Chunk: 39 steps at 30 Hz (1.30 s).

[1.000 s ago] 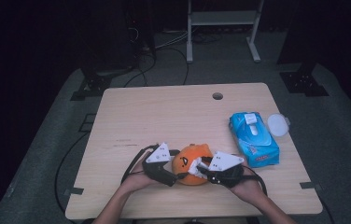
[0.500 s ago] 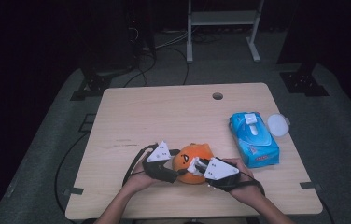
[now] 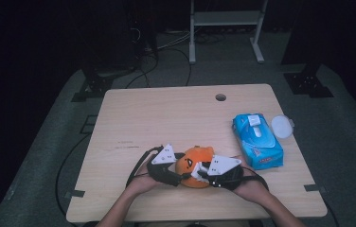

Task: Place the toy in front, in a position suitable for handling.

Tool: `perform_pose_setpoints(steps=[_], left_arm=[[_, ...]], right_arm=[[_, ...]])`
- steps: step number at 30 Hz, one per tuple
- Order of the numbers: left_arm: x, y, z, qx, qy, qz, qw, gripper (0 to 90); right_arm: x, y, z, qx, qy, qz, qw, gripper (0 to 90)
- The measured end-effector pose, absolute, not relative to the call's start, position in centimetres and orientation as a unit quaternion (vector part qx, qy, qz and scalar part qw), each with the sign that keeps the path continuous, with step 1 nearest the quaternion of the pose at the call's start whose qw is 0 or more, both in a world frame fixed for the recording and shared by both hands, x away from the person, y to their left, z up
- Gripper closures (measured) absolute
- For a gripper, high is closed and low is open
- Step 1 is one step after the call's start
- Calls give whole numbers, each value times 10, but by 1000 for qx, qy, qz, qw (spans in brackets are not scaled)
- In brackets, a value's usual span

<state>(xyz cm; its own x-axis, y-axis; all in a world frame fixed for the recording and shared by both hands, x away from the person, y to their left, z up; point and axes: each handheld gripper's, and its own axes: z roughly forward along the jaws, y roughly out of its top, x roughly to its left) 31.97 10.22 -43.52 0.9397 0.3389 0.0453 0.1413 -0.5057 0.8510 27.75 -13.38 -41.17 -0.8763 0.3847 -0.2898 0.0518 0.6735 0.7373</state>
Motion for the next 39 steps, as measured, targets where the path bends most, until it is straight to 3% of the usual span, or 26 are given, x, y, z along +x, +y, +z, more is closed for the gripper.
perform_pose_setpoints(steps=[5,9,14,17,20,27,35,39], left_arm=[[320,102,-435,860,141,103,479,266],[320,103,-435,861,143,103,477,266],[321,102,-436,862,143,104,474,266],[320,102,-434,866,135,106,470,236],[320,104,-429,868,136,97,467,143],[316,104,-435,867,139,103,467,227],[321,109,-439,862,151,96,474,234],[323,107,-439,860,155,96,476,234]], right_arm=[[279,-135,-407,116,892,382,212,599],[275,-133,-408,105,889,379,234,597],[270,-127,-411,90,889,369,256,654],[271,-125,-411,102,895,367,233,766],[275,-127,-410,120,898,369,208,807],[281,-143,-405,158,891,392,167,826],[290,-182,-407,215,879,392,167,828],[300,-194,-412,243,869,411,129,828]])
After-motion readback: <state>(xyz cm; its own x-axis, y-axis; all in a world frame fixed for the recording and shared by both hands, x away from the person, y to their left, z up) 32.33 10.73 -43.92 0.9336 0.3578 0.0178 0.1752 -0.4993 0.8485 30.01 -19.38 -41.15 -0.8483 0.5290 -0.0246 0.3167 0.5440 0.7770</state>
